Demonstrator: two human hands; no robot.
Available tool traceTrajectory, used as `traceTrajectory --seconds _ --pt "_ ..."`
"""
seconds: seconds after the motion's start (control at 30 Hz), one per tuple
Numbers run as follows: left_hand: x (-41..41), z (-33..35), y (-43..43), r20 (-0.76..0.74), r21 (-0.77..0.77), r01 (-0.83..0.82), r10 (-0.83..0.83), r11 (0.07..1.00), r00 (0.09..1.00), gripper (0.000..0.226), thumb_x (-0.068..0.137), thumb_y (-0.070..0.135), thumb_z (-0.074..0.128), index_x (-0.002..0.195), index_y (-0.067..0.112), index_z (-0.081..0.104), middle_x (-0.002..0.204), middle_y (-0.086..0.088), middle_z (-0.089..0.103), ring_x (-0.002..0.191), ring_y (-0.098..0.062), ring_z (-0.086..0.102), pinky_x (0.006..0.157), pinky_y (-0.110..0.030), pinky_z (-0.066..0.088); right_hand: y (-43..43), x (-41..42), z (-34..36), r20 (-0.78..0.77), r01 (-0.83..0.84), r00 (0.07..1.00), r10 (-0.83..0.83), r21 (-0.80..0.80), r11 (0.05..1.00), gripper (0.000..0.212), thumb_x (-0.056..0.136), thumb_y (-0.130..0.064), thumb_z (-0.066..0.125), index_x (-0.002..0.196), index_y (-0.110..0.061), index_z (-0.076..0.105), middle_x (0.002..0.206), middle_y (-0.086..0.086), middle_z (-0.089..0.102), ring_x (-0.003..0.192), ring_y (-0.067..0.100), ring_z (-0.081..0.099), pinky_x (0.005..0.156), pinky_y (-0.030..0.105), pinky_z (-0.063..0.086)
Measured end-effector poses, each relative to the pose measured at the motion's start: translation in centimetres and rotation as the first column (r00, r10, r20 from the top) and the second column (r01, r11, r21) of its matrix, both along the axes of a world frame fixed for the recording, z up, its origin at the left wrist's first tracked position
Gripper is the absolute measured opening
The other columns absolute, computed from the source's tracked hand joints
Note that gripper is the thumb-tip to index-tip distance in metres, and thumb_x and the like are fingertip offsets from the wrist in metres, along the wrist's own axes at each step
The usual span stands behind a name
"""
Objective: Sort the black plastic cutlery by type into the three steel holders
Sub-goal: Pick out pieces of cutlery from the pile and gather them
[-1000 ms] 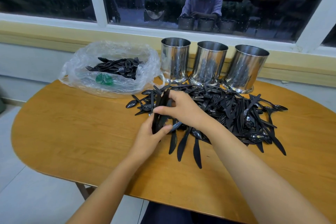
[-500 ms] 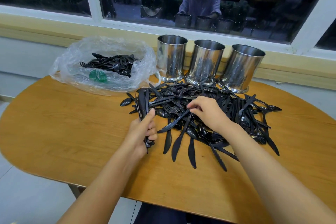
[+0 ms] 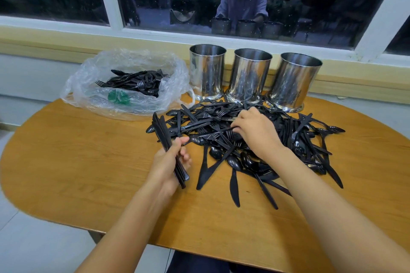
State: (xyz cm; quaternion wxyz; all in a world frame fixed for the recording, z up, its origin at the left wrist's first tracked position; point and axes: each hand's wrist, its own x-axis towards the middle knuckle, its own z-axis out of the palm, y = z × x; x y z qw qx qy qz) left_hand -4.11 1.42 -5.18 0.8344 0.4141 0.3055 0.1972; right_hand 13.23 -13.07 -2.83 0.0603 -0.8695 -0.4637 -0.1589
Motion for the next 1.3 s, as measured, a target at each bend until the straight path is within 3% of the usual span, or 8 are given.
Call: traceTrajectory --seconds 0.17,0.27,0.4,0.6,0.77,0.93,1.07,1.3 --pt "1.5 0.5 -1.3 0.080 -0.015 0.023 -0.022 1.000 0.997 0.026 0.103 0.022 0.045 0.116 0.007 0.062 0.105 -0.012 0.071 0.092 -0.019 0.072 0.074 -0.028 0.058 -0.4 -1.9 1.1 -0.556 0.244 0.829 0.057 0.452 0.858 0.015 0.086 -0.021 0.071 0.100 -0.015 0.070 0.079 -0.007 0.065 0.068 0.000 0.053 0.069 0.019 0.044" --pt "2.4 0.7 -2.6 0.108 0.001 0.070 -0.070 0.998 0.992 0.031 0.104 0.024 0.043 0.124 0.007 0.058 0.115 -0.011 0.069 0.104 -0.021 0.068 0.084 -0.029 0.056 -0.6 -4.5 1.1 -0.754 0.262 0.630 0.187 0.433 0.863 0.009 0.082 -0.021 0.076 0.085 -0.016 0.069 0.074 0.000 0.068 0.064 0.005 0.060 0.070 0.019 0.053" --pt "3.1 1.0 -3.7 0.118 -0.054 0.076 -0.069 0.996 0.991 0.029 0.105 0.022 0.042 0.118 0.005 0.060 0.111 -0.014 0.070 0.102 -0.023 0.070 0.074 -0.029 0.060 -0.8 -6.7 -0.2 -0.804 0.237 0.553 0.219 0.403 0.884 0.012 0.081 -0.019 0.077 0.079 -0.012 0.068 0.067 -0.001 0.065 0.061 0.007 0.058 0.067 0.022 0.052" --pt "2.7 1.0 -3.1 0.072 0.006 0.022 -0.023 1.000 0.997 0.026 0.104 0.021 0.042 0.100 0.005 0.061 0.100 -0.013 0.074 0.088 -0.024 0.073 0.075 -0.036 0.060 -2.4 -5.3 -0.1 -0.768 0.218 0.603 0.217 0.420 0.881 0.008 0.080 -0.018 0.078 0.087 -0.018 0.075 0.076 -0.005 0.070 0.066 0.000 0.060 0.069 0.013 0.051" --pt "2.1 1.1 -2.3 0.056 -0.018 0.016 -0.015 1.000 0.998 0.022 0.103 0.025 0.046 0.105 0.007 0.057 0.058 0.003 0.048 0.042 -0.007 0.041 0.039 -0.019 0.038 -4.6 0.2 0.2 -0.569 0.337 0.818 -0.085 0.353 0.873 0.016 0.086 -0.012 0.072 0.101 -0.013 0.073 0.090 0.000 0.068 0.075 0.009 0.057 0.080 0.016 0.050" --pt "2.0 0.8 -2.2 0.027 0.069 0.045 -0.047 0.997 0.998 0.024 0.094 0.029 0.061 0.103 0.007 0.057 0.051 0.007 0.036 0.038 -0.004 0.028 0.036 -0.017 0.025 -4.9 3.7 -0.1 -0.380 0.262 0.899 -0.219 0.065 0.963 0.033 0.093 -0.015 0.063 0.127 -0.013 0.063 0.123 0.008 0.059 0.119 0.029 0.049 0.100 0.042 0.044" --pt "1.9 1.0 -2.4 0.035 0.061 0.059 -0.061 0.996 0.998 0.024 0.097 0.021 0.059 0.110 0.001 0.061 0.053 0.005 0.038 0.038 -0.003 0.029 0.035 -0.016 0.026 -4.2 4.0 -0.3 -0.263 0.269 0.919 -0.292 -0.122 0.955 0.030 0.096 -0.019 0.059 0.125 -0.014 0.063 0.121 0.008 0.058 0.120 0.027 0.042 0.090 0.042 0.049" --pt "2.3 1.4 -2.7 0.049 0.011 0.081 -0.082 0.997 0.995 0.024 0.103 0.020 0.046 0.106 0.005 0.065 0.063 0.000 0.056 0.045 -0.006 0.043 0.042 -0.018 0.040 -4.6 3.6 0.3 -0.107 0.289 0.954 -0.282 0.057 0.956 0.024 0.099 -0.022 0.053 0.118 -0.020 0.067 0.112 0.001 0.067 0.112 0.026 0.049 0.084 0.038 0.046"
